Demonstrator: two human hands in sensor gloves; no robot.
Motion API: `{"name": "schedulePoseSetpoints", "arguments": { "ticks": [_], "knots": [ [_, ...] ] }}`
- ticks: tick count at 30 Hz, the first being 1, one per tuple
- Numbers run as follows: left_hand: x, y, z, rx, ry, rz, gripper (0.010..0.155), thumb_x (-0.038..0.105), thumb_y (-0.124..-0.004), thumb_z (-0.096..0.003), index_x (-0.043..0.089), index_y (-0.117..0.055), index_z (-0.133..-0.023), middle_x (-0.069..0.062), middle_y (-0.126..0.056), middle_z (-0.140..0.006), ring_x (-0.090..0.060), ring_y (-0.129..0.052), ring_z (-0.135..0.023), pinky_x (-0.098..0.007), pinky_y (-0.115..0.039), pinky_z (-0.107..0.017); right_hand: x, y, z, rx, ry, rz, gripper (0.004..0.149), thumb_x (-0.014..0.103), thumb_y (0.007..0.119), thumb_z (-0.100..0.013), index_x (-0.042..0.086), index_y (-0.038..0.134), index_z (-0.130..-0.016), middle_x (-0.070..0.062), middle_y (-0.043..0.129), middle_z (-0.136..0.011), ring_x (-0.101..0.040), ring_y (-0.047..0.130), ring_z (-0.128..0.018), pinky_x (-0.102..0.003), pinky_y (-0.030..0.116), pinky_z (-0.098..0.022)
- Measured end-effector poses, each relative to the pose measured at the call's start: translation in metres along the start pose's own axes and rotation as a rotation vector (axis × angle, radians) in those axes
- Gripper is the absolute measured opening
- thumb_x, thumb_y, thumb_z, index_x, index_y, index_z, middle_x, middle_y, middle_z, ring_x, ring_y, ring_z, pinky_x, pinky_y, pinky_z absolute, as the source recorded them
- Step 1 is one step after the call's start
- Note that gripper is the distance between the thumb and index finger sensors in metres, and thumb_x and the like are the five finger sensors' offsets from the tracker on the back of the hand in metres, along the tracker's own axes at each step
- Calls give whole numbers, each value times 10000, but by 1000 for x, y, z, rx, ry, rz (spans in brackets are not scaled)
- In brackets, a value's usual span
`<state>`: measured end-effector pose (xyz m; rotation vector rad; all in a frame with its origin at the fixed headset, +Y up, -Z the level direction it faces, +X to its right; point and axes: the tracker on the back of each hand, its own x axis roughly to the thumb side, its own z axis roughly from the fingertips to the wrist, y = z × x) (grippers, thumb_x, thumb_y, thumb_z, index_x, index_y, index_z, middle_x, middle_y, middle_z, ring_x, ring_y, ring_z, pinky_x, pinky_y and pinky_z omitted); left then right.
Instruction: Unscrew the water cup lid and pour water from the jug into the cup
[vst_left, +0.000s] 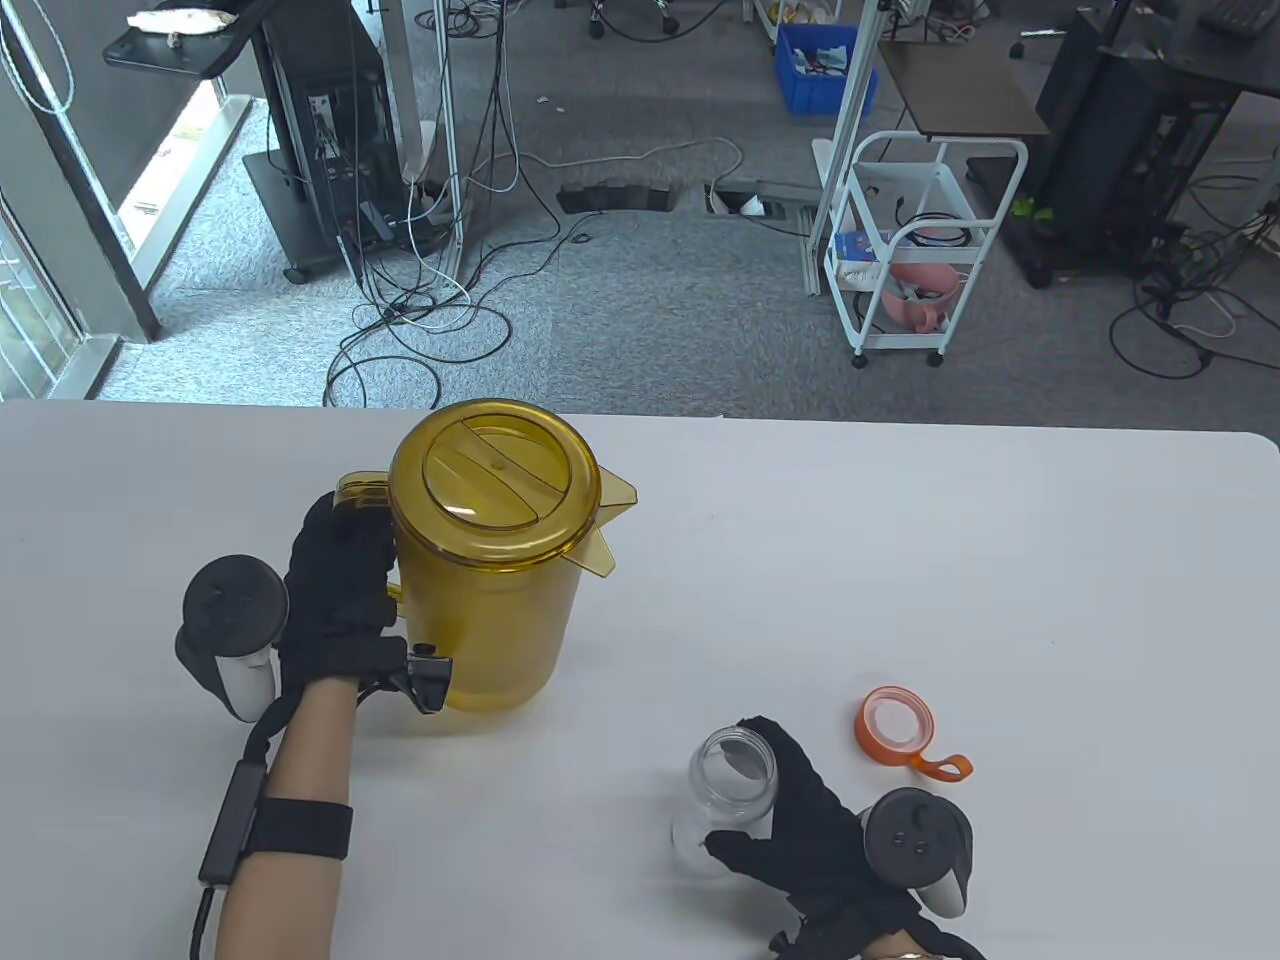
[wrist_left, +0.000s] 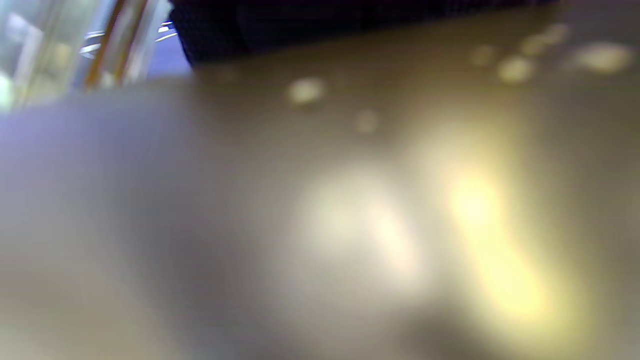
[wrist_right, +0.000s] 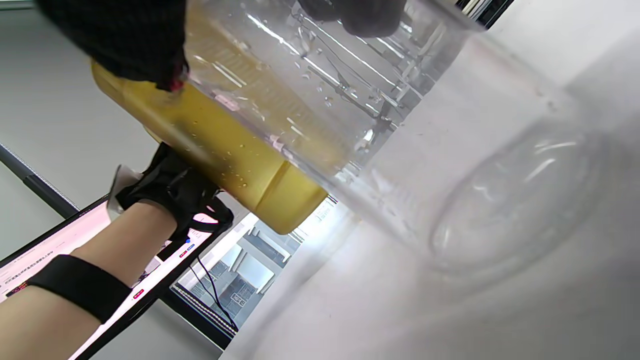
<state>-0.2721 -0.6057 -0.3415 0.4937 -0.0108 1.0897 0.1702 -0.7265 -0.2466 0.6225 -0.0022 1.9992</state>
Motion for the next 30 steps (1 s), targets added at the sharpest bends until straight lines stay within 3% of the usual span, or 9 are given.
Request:
{"name": "schedulePoseSetpoints", "arguments": {
  "ticks": [4, 9, 14, 22, 30],
  "knots": [
    [36, 14, 14, -20, -50, -77, 391, 661, -542, -620, 361, -614, -861, 215, -797, -627, -17, -891, -489, -330, -795, -691, 0, 0, 0, 0, 1, 4, 1003, 533, 860, -423, 135, 238, -1102, -169, 411, -1154, -396, 564, -1061, -687, 382, -705],
    [68, 27, 40, -124, -107, -189, 389, 663, -529, -638, 365, -593, -879, 219, -783, -652, -11, -883, -515, -327, -781, -711, 0, 0, 0, 0, 5, 5, 1001, 536, 858, -423, 138, 239, -1102, -166, 412, -1154, -394, 565, -1061, -687, 384, -704],
    [80, 32, 69, -155, -127, -237, 389, 660, -532, -640, 360, -597, -878, 216, -785, -649, -14, -883, -510, -330, -782, -705, 0, 0, 1, 1, 8, 8, 1002, 537, 857, -423, 137, 238, -1102, -168, 410, -1155, -395, 564, -1062, -687, 384, -704],
    [87, 20, 98, -245, -162, -353, 389, 655, -534, -643, 353, -600, -879, 209, -787, -648, -18, -884, -502, -336, -782, -697, -1, 0, 1, 2, 15, 16, 1000, 540, 853, -423, 139, 238, -1102, -164, 411, -1155, -393, 564, -1063, -686, 386, -705],
    [100, 3, 106, -265, -198, -472, 388, 643, -535, -648, 338, -610, -875, 201, -794, -639, -21, -893, -486, -347, -793, -674, -1, 1, 1, 2, 17, 18, 999, 543, 851, -423, 139, 240, -1102, -165, 413, -1154, -394, 563, -1063, -686, 386, -705]
  ]
}}
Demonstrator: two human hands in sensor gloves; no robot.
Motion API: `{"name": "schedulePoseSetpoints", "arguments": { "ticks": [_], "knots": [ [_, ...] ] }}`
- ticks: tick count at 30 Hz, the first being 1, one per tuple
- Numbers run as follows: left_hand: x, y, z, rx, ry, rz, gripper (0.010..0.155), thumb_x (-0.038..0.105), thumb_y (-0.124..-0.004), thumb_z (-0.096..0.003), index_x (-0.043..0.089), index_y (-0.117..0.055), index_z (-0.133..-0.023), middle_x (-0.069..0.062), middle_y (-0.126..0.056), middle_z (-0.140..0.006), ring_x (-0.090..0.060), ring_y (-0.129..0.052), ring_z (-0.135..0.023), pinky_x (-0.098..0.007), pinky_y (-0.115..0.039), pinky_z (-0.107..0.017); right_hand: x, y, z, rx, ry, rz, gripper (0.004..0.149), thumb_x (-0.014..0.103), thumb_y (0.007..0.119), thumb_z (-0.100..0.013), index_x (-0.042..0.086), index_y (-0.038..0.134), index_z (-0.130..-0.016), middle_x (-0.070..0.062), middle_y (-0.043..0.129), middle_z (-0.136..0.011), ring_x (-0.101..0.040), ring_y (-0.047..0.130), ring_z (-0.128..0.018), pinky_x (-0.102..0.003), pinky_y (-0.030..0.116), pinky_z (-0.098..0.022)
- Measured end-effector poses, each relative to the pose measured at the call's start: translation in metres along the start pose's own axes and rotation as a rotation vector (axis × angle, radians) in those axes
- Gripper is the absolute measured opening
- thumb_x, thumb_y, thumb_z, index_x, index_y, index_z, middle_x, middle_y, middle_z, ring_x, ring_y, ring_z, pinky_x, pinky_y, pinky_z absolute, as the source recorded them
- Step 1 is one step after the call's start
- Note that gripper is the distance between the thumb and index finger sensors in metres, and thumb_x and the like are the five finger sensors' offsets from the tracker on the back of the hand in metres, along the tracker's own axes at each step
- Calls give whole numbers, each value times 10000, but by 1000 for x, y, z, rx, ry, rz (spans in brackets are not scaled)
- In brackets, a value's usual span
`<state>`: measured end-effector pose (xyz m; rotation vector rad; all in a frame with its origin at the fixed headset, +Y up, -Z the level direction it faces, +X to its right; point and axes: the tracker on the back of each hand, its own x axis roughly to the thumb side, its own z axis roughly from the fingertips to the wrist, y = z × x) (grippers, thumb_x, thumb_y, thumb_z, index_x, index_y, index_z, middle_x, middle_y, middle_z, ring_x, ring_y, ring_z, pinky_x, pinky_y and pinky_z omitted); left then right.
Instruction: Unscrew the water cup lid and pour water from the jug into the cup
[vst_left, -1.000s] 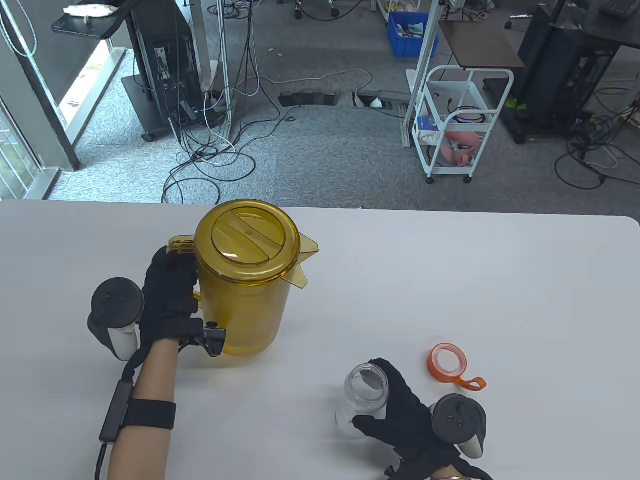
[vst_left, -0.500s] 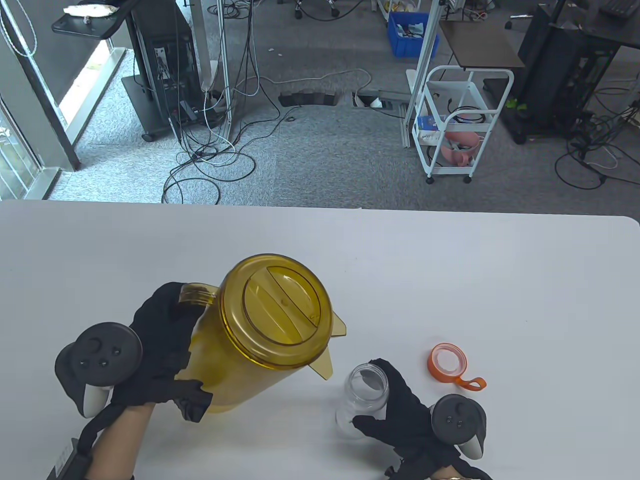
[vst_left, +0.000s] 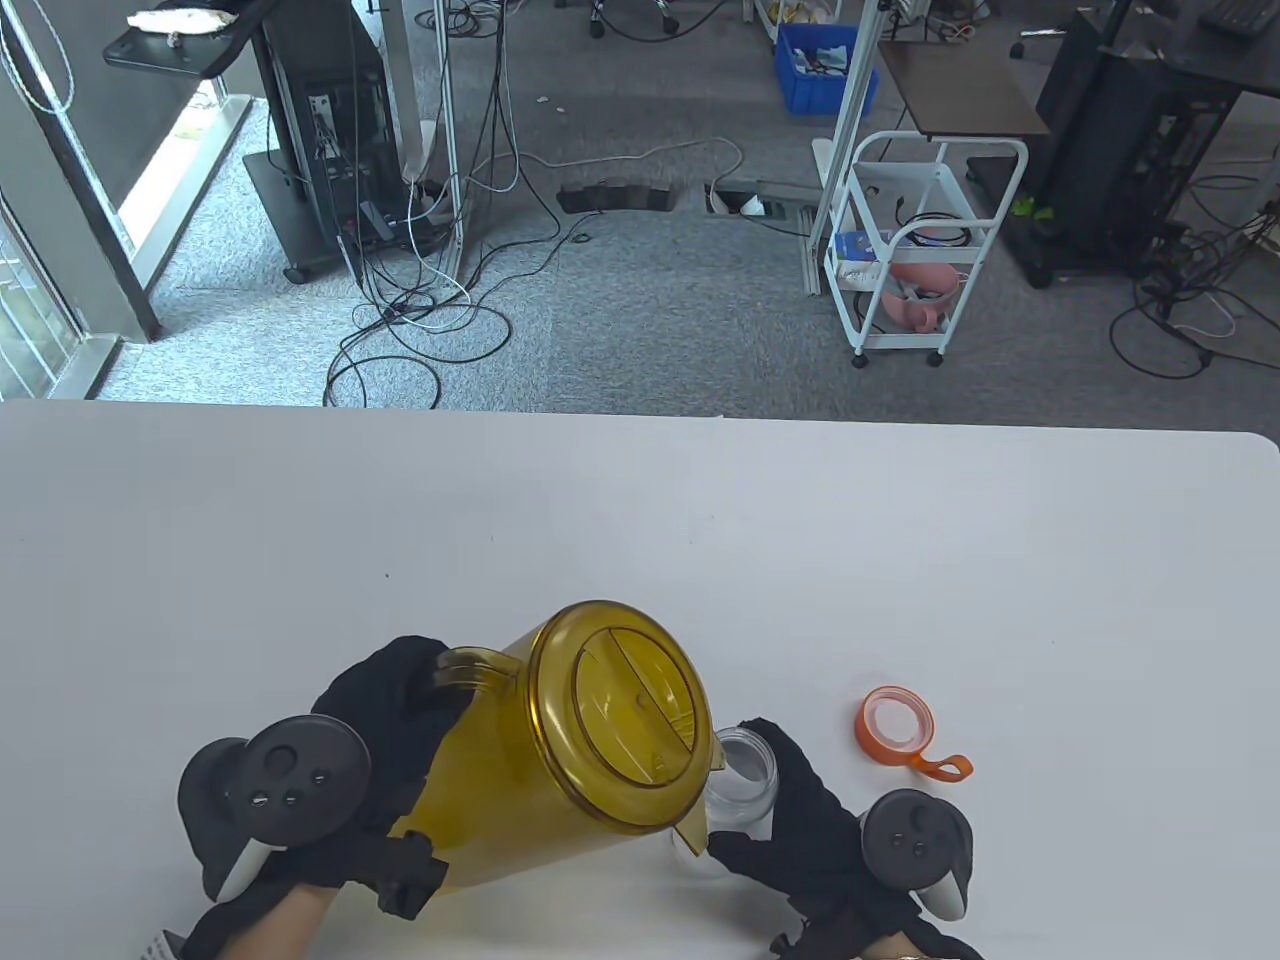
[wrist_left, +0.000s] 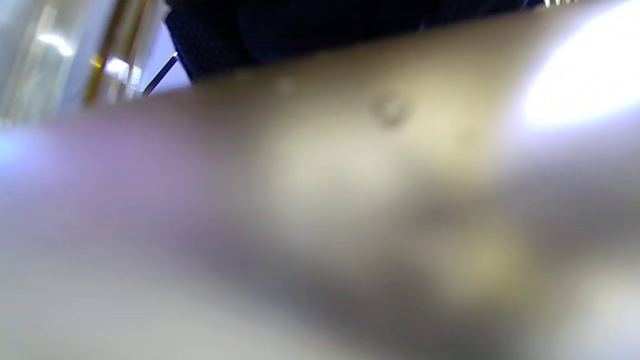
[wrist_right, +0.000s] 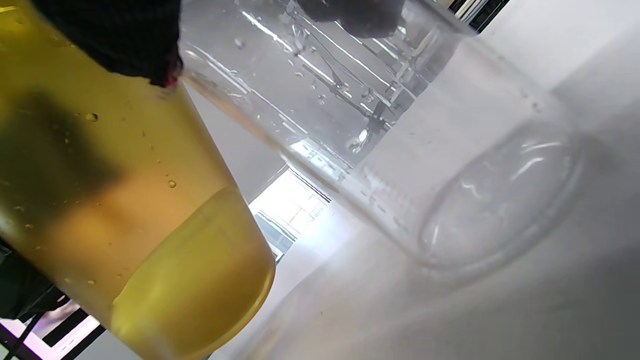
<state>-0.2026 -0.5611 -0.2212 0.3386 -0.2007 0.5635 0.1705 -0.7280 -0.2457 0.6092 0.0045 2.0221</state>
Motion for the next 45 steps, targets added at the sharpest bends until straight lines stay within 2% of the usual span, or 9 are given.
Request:
{"name": "schedulePoseSetpoints", "arguments": {
  "ticks": [9, 19, 21, 45],
  "knots": [
    [32, 6, -7, -26, -62, -125, 389, 642, -529, -649, 337, -608, -877, 199, -795, -631, -21, -892, -471, -346, -797, -665, 1, 0, 0, 3, -1, 2, 998, 542, 851, -422, 140, 242, -1102, -163, 415, -1154, -395, 567, -1060, -686, 384, -706],
    [54, 13, -12, -31, -113, -307, 389, 643, -514, -652, 341, -598, -882, 205, -792, -628, -15, -892, -464, -339, -797, -663, 1, 0, 0, 3, 1, 3, 998, 544, 850, -423, 138, 243, -1103, -167, 413, -1154, -396, 566, -1060, -687, 383, -705],
    [58, 15, -13, -19, -127, -363, 388, 648, -500, -652, 350, -590, -883, 217, -788, -628, -1, -892, -465, -326, -804, -665, 0, 1, 0, 4, 1, 4, 999, 545, 849, -422, 138, 243, -1103, -166, 414, -1154, -396, 567, -1060, -687, 384, -705],
    [91, 22, -33, -41, -259, -582, 380, 637, -474, -657, 351, -587, -881, 228, -796, -614, 12, -909, -446, -312, -816, -653, -1, 1, 0, 6, 2, 2, 997, 546, 850, -421, 138, 248, -1103, -169, 417, -1153, -398, 568, -1059, -689, 383, -705]
  ]
}}
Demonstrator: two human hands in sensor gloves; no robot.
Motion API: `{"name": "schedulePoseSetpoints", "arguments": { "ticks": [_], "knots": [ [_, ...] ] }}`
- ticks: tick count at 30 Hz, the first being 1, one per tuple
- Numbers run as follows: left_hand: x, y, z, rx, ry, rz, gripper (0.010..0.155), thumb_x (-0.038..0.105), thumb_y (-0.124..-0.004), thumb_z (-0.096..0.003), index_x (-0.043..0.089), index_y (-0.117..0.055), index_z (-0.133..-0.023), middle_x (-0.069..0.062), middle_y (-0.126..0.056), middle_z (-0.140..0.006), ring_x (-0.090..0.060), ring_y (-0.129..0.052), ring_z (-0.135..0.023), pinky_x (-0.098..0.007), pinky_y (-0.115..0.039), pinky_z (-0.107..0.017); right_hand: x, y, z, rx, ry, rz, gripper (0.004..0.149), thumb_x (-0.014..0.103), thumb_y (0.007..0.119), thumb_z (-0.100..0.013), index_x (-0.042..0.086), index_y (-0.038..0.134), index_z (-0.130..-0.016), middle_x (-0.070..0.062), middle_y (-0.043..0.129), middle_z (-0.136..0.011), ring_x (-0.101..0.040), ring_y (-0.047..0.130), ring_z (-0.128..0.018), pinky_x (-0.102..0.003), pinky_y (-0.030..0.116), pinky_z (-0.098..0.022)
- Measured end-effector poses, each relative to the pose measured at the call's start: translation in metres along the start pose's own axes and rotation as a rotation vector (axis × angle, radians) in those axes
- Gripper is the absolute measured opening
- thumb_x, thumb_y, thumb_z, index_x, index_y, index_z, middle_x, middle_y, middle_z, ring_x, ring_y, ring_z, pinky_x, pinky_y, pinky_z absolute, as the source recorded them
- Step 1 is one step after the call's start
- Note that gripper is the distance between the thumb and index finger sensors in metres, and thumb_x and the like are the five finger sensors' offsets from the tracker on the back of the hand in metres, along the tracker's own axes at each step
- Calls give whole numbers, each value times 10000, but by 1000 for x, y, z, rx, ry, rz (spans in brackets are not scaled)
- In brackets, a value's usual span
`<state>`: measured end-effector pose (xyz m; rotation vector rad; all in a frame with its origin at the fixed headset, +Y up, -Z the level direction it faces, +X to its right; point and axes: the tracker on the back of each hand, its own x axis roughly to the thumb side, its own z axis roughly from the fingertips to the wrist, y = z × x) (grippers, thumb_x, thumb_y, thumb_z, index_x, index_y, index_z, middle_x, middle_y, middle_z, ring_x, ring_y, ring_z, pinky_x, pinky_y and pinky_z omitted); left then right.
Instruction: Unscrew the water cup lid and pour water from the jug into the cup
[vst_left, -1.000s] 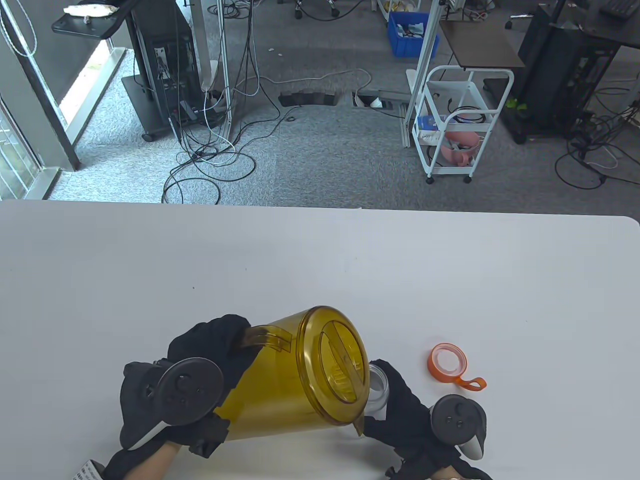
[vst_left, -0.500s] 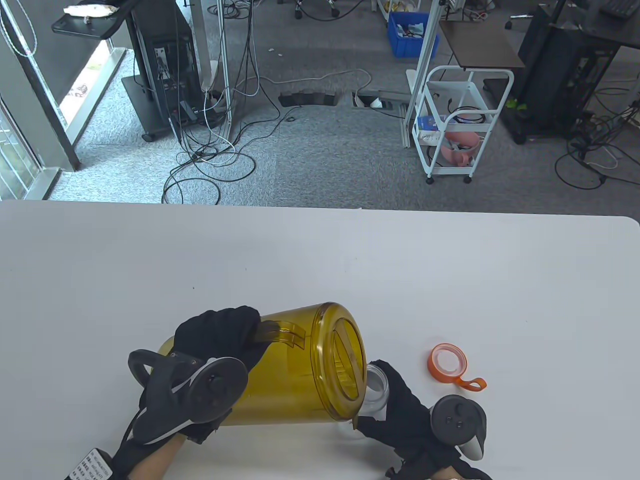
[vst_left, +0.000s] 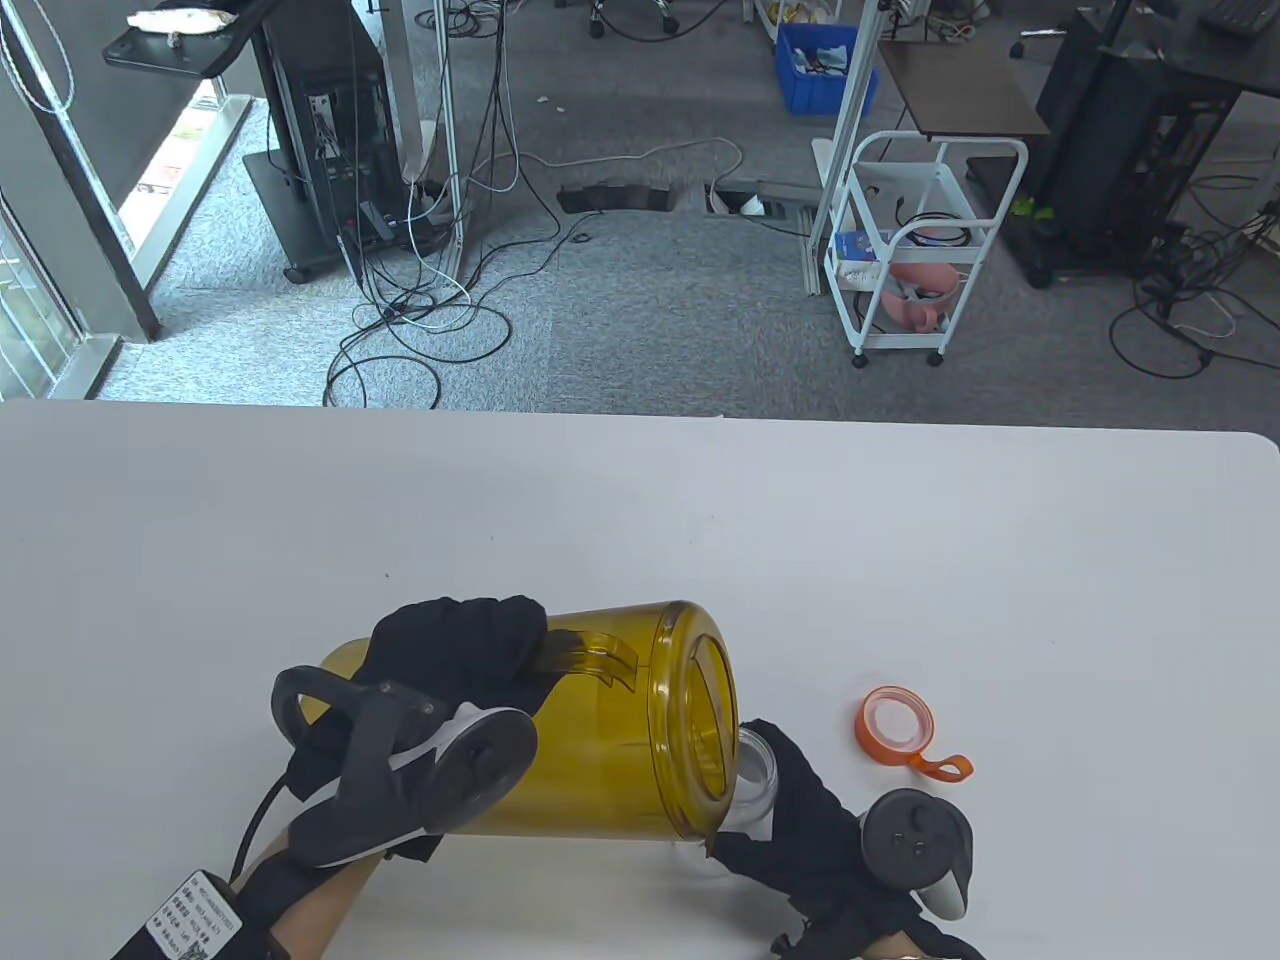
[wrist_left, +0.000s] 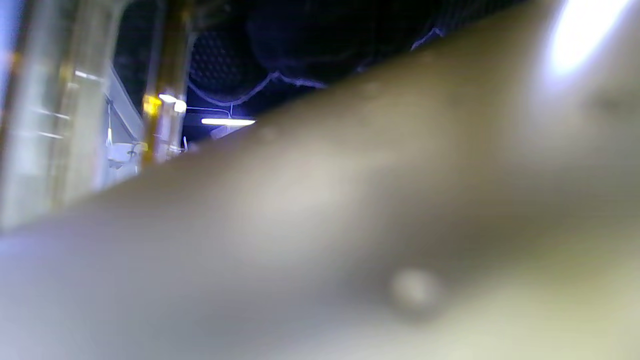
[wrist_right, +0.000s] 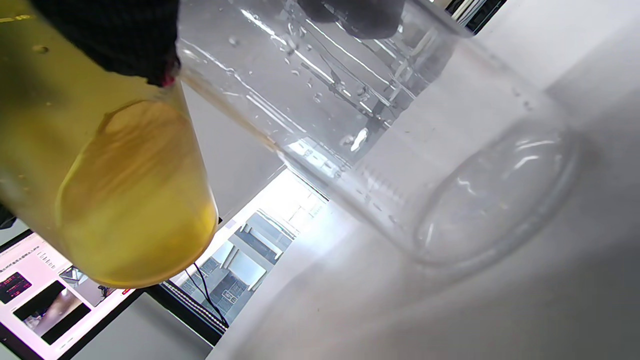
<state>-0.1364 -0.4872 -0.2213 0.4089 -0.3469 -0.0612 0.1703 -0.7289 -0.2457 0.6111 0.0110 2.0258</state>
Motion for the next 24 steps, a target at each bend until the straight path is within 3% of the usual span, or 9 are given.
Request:
{"name": "schedulePoseSetpoints", "arguments": {
  "ticks": [24],
  "knots": [
    [18, 14, -25, -43, -86, -123, 378, 634, -464, -651, 353, -588, -872, 237, -803, -600, 16, -919, -429, -305, -817, -643, 0, 0, 0, 4, -4, 5, 992, 541, 850, -425, 132, 253, -1104, -174, 431, -1147, -407, 575, -1054, -689, 382, -705]
  ]
}}
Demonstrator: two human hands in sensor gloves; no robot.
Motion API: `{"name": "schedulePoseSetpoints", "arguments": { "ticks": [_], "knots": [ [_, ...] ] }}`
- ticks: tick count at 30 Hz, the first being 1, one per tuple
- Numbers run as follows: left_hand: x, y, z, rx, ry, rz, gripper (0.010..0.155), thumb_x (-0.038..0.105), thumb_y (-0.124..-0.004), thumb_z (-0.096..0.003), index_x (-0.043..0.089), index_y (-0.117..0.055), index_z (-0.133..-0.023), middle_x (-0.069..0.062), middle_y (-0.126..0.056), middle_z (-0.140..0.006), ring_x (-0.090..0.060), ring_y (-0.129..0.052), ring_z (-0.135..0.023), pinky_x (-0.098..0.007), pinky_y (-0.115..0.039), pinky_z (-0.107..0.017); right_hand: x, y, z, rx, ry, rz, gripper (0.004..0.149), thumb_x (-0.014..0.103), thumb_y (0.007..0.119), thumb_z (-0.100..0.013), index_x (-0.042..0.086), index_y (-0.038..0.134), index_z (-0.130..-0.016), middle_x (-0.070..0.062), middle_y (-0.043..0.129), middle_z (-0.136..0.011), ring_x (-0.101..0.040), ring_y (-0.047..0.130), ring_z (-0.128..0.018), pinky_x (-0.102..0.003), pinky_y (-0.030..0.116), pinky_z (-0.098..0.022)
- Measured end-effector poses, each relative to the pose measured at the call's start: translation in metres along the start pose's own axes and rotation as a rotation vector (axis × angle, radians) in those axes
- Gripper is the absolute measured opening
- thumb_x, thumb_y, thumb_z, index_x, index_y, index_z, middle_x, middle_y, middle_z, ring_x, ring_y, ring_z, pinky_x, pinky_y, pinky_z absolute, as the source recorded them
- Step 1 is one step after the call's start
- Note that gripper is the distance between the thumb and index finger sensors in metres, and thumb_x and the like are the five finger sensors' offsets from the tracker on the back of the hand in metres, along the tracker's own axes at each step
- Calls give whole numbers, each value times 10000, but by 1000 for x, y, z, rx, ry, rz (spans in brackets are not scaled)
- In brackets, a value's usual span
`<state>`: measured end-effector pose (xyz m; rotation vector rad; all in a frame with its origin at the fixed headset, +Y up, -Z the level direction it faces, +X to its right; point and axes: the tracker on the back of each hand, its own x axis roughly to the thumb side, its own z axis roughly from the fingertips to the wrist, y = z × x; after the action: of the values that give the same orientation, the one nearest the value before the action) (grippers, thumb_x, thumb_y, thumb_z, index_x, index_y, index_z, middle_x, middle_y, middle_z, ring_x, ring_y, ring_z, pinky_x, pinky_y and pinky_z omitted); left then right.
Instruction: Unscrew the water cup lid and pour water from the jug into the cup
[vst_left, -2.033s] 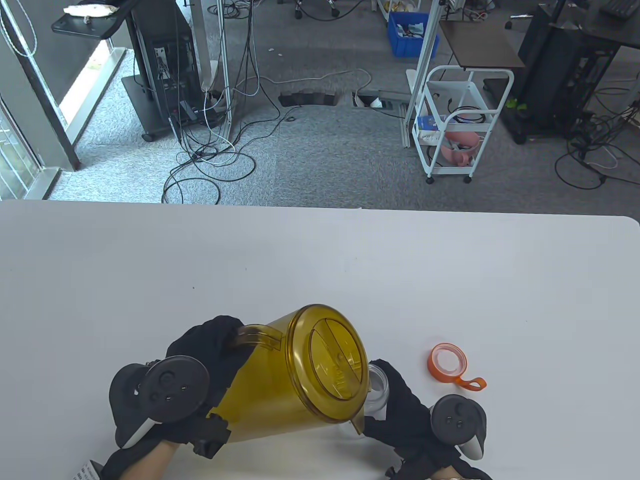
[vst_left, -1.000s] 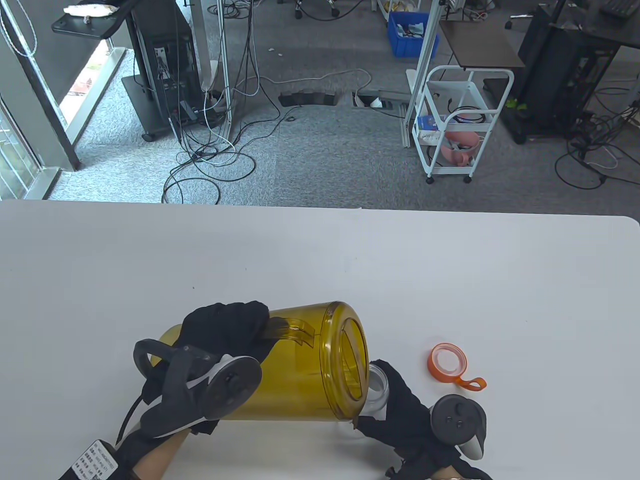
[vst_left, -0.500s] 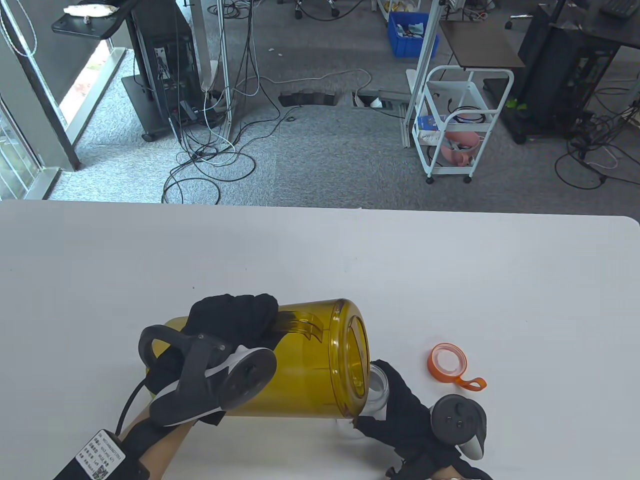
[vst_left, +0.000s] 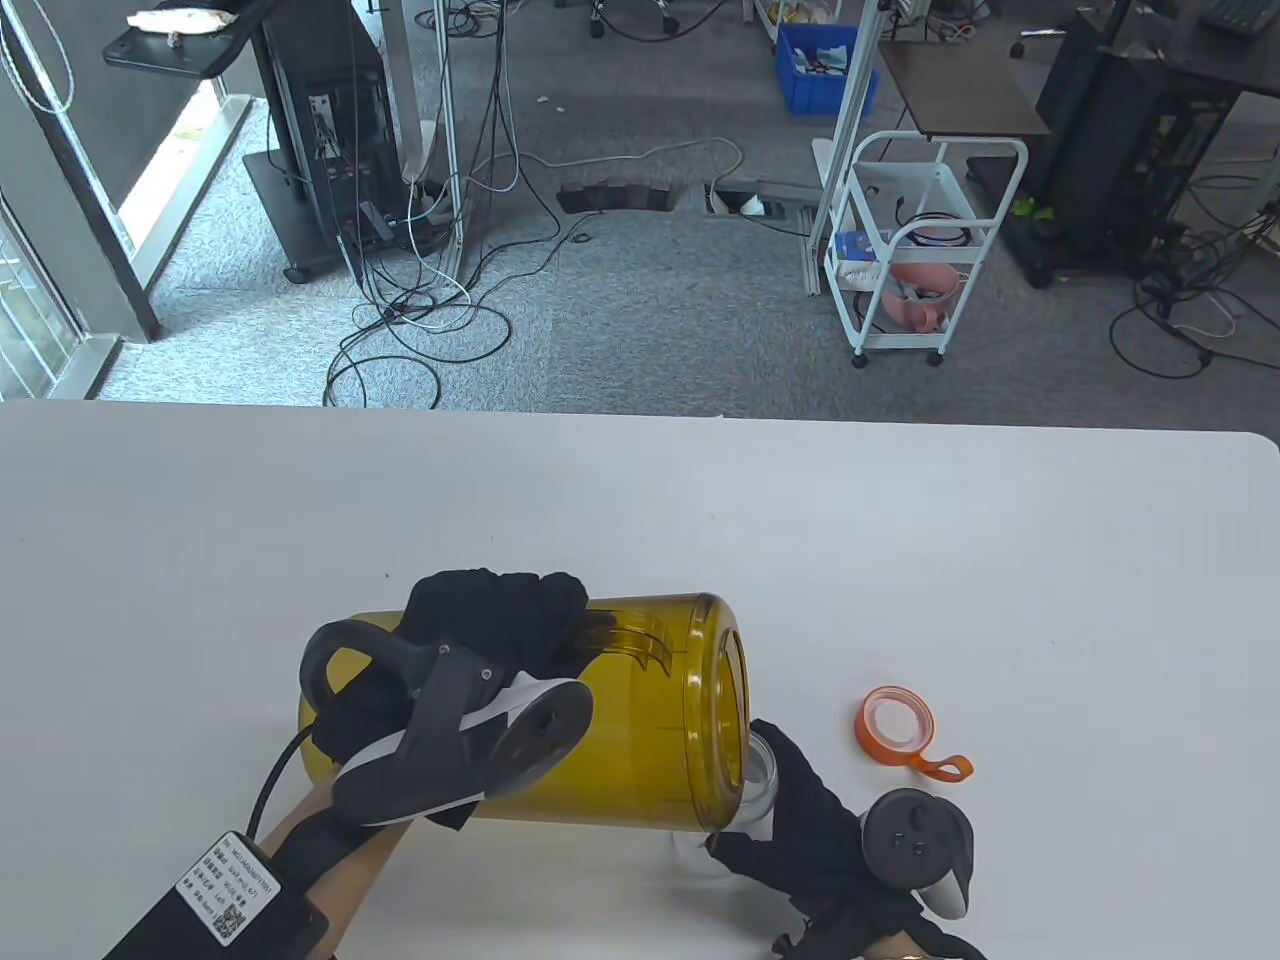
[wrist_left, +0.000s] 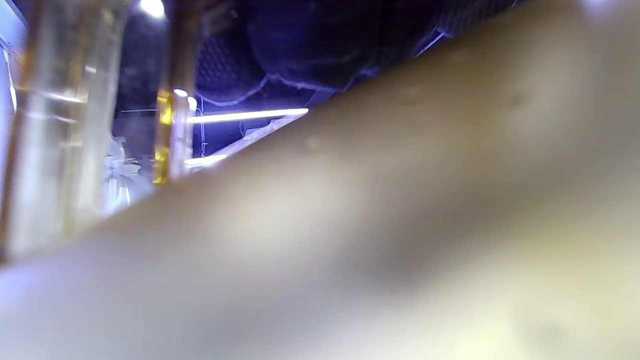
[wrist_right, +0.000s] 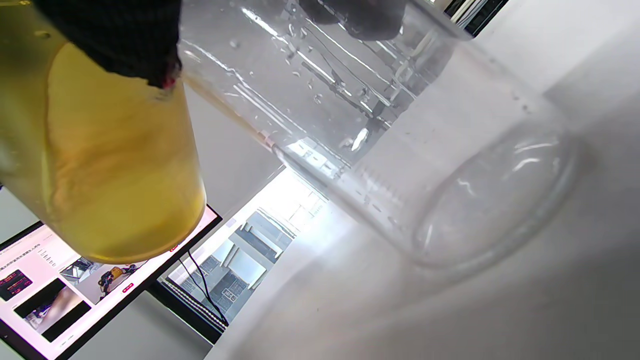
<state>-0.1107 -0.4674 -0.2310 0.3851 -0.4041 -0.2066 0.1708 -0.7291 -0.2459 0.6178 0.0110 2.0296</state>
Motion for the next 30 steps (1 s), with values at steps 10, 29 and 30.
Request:
{"name": "schedulePoseSetpoints", "arguments": {
  "ticks": [10, 29, 30],
  "knots": [
    [12, 9, -7, 4, -42, -59, 378, 633, -462, -649, 354, -586, -871, 237, -803, -599, 14, -919, -430, -305, -814, -646, 0, 0, 0, 1, 0, 2, 992, 542, 849, -425, 133, 252, -1104, -174, 429, -1148, -408, 574, -1054, -690, 381, -705],
    [12, 9, -9, -4, -44, -59, 379, 631, -462, -648, 351, -586, -871, 235, -803, -598, 11, -919, -429, -307, -812, -645, -1, 0, 0, 0, 1, 2, 993, 546, 848, -424, 135, 253, -1104, -172, 431, -1148, -403, 577, -1054, -690, 380, -704],
    [11, 9, -9, -4, -44, -60, 379, 632, -462, -648, 351, -587, -870, 235, -803, -598, 11, -919, -429, -306, -812, -646, -1, 0, 0, 0, 1, 3, 993, 547, 848, -424, 135, 254, -1104, -172, 432, -1148, -406, 576, -1053, -690, 380, -705]
  ]
}}
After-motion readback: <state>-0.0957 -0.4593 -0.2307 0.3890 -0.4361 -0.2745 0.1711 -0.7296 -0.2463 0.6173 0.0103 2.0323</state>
